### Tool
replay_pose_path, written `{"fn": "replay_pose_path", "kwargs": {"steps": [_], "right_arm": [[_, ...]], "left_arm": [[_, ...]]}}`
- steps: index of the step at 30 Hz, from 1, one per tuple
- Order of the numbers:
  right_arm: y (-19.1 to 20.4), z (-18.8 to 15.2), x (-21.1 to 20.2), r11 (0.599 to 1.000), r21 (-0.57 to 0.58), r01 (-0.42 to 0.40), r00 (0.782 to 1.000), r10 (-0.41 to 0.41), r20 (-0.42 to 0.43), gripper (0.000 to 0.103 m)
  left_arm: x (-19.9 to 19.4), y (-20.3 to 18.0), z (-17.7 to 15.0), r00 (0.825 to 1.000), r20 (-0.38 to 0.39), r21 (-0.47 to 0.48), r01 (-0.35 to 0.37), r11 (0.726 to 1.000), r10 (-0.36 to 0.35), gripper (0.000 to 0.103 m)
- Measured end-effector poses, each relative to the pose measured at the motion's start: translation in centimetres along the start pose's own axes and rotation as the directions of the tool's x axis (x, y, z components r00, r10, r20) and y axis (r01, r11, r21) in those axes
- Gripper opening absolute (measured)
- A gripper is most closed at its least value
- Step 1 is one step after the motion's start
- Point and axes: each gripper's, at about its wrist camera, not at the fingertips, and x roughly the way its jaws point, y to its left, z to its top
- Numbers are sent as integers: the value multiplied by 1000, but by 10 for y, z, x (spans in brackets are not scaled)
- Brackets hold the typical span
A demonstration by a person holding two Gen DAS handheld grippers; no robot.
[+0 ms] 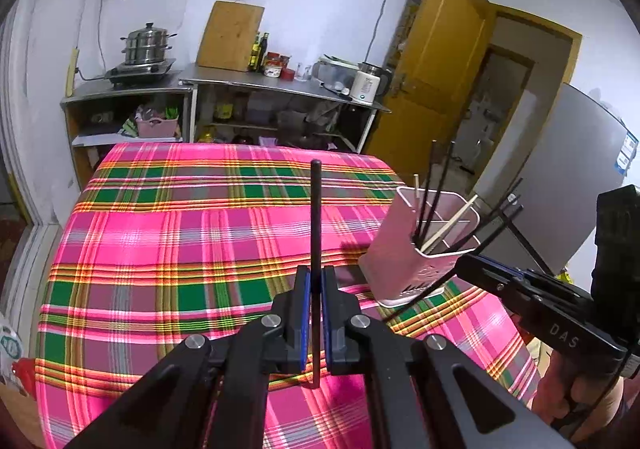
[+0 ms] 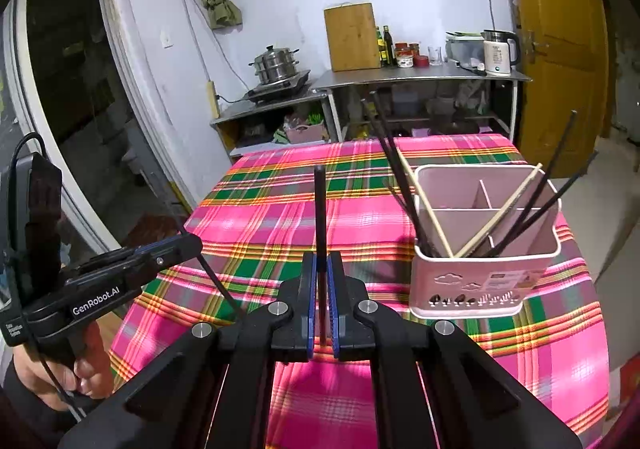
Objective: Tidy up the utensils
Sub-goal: 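Lift both black chopsticks upright and carry them over the pink caddy, then lower the black chopsticks into the caddy and open both tools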
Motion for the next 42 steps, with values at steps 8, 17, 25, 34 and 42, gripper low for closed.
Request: {"fn": "replay_pose_path", "kwargs": {"steps": [8,17,25,34,42], "right_arm": [[-6,-6,-13,1000,15,15,1000,-15,7,5],[-17,-4,-35,999,31,42,998,-43,37,5],[-38,3,-58,995,58,81,993,-86,75,5],[-59,26,-87,989,88,121,980,-133,147,5],[-73,54,-97,986,99,134,965,-153,215,5]], "left_arm": [[1,-7,-1,1000,-13,10,14,1000,-14,5],[3,-31,10,998,-16,47,63,997,-62,5],[12,-70,30,991,-15,95,133,987,-132,5],[15,-105,63,982,22,133,183,974,-187,5],[16,-121,98,975,82,142,191,971,-204,5]]}}
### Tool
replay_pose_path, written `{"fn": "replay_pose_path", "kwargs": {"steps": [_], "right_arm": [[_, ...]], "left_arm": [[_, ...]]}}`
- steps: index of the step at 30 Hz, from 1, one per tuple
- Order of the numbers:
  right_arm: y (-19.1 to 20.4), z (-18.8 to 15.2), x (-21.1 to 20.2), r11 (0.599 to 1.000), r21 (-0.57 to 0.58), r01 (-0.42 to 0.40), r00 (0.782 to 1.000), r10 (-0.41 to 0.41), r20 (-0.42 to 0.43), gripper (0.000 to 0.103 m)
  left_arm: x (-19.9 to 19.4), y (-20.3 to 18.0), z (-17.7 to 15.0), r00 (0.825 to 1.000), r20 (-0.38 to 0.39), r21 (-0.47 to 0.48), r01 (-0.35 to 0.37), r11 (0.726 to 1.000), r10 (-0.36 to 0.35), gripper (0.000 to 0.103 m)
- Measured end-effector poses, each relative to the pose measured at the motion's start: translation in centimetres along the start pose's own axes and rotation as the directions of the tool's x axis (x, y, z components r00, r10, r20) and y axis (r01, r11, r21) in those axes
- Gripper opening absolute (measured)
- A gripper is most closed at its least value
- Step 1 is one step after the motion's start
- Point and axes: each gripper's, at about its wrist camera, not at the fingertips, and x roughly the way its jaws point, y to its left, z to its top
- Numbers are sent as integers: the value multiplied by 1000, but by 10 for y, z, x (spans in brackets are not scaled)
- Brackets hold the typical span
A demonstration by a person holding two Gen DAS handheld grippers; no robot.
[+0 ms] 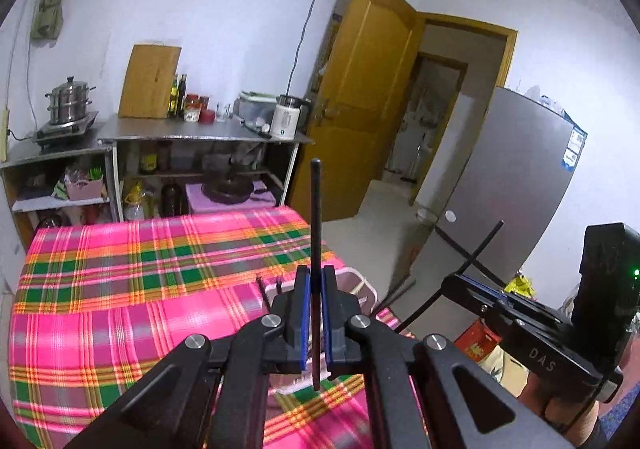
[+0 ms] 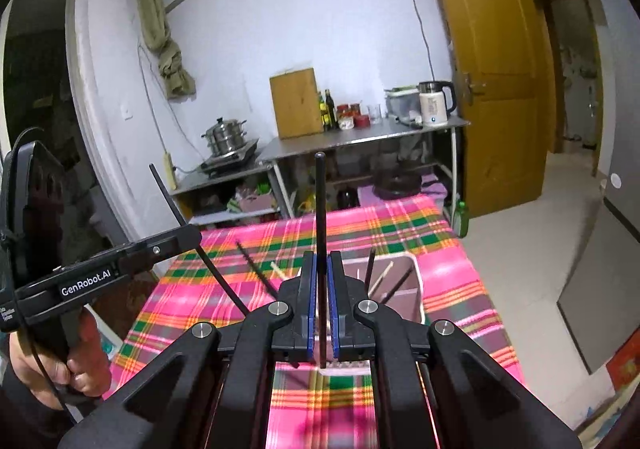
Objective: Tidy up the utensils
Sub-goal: 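Lower the black chopsticks into the caddy and open both tools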
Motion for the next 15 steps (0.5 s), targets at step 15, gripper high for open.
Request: {"fn": "replay_pose_path", "kwargs": {"steps": [15], "right_arm": [[-15,15,21,999,25,30,999,-31,43,5]], "left_arm": [[36,-4,14,1000,17,32,-22,999,21,5]]}}
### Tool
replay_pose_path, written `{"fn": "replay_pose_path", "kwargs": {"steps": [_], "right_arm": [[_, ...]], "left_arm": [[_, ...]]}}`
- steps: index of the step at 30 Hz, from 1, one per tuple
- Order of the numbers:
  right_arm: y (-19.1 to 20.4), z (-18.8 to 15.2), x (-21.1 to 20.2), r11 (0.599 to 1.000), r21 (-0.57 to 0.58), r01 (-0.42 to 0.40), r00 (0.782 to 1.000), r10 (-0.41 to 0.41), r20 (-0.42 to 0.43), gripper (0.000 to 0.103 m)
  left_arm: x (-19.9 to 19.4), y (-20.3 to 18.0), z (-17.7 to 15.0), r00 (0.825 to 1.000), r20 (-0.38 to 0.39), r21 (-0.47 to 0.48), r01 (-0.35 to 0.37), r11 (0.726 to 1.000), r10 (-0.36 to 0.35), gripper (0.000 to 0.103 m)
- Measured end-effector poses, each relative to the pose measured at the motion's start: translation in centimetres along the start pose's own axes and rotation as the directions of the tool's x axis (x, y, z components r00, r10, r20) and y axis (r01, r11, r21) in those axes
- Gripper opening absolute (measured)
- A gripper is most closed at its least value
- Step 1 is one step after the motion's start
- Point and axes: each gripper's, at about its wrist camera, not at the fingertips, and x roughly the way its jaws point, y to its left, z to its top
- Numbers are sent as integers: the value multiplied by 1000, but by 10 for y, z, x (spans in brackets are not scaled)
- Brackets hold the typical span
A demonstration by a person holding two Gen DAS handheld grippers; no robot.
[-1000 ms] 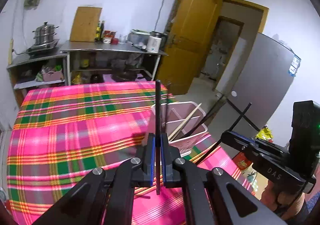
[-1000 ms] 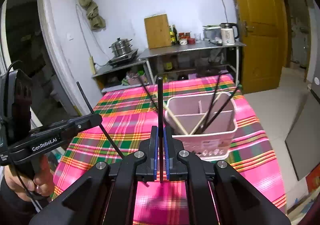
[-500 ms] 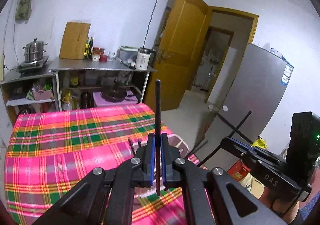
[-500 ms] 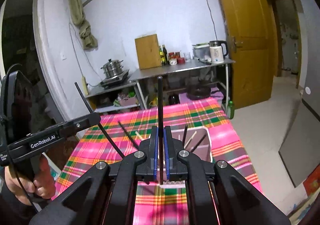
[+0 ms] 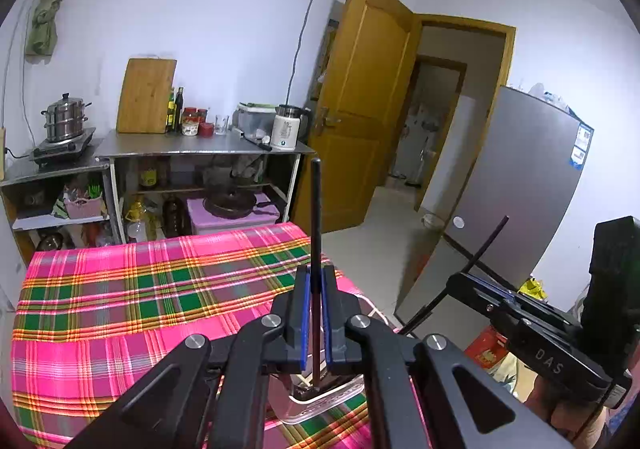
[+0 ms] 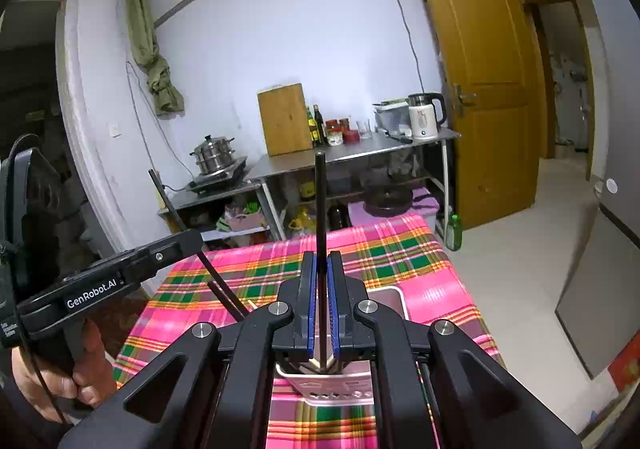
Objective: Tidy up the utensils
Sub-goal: 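Lower the black chopsticks into the caddy and open both tools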
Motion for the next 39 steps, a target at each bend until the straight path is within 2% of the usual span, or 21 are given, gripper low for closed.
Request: {"fn": "replay_pose_path", "kwargs": {"steps": [14,29,34,36,39], "right_arm": [[4,-33,27,999,-39,24,997,-27,-72,5],[-6,-60,58,1000,-11,20,983,-22,-180,6],[-6,-60,52,1000,-18,21,984,-24,-177,9],[-5,-60,48,999,-26,22,986,-26,-167,14],[-2,-58,36,999,-39,28,989,-33,-142,16]], "left_arm": [[29,7,-32,998,-61,19,-12,1000,13,5],[48,17,-59,990,-138,19,-12,1000,14,5],[43,20,-59,989,-143,7,-21,1000,22,6],[37,21,-58,991,-135,4,-21,1000,21,9],[25,19,-56,994,-111,8,-21,1000,22,14]]}}
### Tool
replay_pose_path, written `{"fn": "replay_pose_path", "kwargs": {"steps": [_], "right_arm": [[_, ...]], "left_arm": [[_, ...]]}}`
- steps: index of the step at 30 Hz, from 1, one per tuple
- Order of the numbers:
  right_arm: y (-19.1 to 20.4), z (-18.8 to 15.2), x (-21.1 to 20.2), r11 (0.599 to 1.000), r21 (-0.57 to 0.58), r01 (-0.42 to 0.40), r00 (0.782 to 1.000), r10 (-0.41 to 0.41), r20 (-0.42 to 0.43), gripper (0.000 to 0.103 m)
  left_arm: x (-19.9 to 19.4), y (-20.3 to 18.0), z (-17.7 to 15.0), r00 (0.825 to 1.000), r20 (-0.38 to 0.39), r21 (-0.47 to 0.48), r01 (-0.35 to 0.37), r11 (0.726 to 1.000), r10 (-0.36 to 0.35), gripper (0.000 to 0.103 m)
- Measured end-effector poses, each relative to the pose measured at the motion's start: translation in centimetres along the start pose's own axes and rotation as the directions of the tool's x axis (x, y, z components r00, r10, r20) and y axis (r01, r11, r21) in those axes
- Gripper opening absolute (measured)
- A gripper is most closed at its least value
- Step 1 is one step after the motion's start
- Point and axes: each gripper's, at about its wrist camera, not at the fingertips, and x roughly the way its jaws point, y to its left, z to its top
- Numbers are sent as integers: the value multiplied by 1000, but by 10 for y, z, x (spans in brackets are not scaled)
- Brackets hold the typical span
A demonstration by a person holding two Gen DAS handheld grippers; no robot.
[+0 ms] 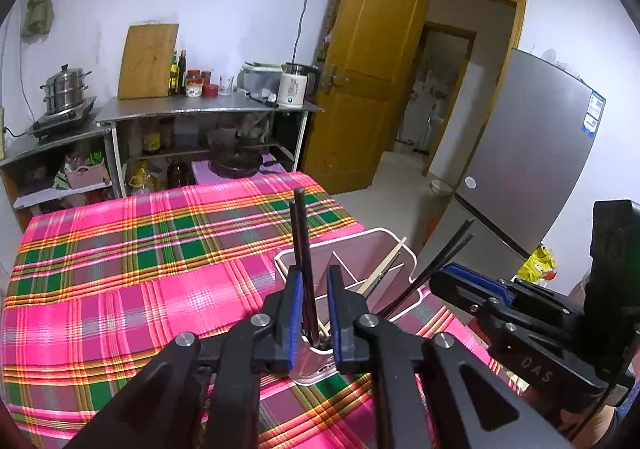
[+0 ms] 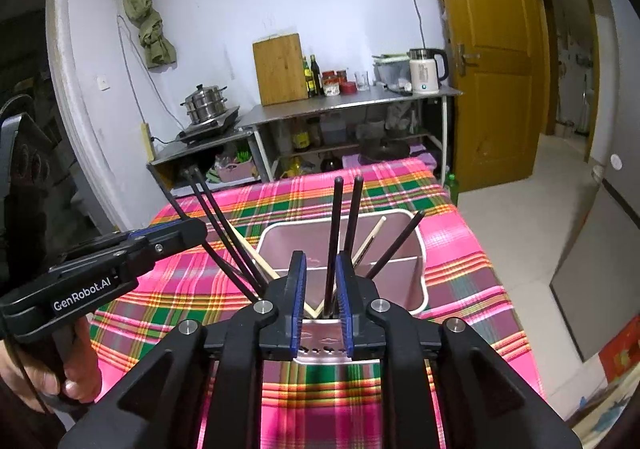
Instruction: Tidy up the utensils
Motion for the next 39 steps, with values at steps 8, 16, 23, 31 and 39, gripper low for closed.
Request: {"fn": "replay_pose_path", "kwargs": {"steps": [8,16,23,31,39], "right_arm": [[7,-6,-26,1000,0,-3,999,3,34,22],[16,-31,-45,1000,-3,-7,999,7,31,24],[23,-55,-55,1000,-8,0,1000,1,16,24],[37,-83,-68,999,-32,6,1000,-6,0,24],[43,-105,-80,999,-47,12,1000,-12,-8,24]], "left_arm": [[-28,-2,-8,999,34,-5,-5,1000,6,18],[-48,-4,-36,999,33,-5,-9,1000,9,18],[-58,-10,-67,1000,14,11,-18,1000,18,18],[-66,-12,-101,1000,-8,17,-18,1000,18,18],[-79,-15,-128,1000,-13,25,-26,999,27,18]]}}
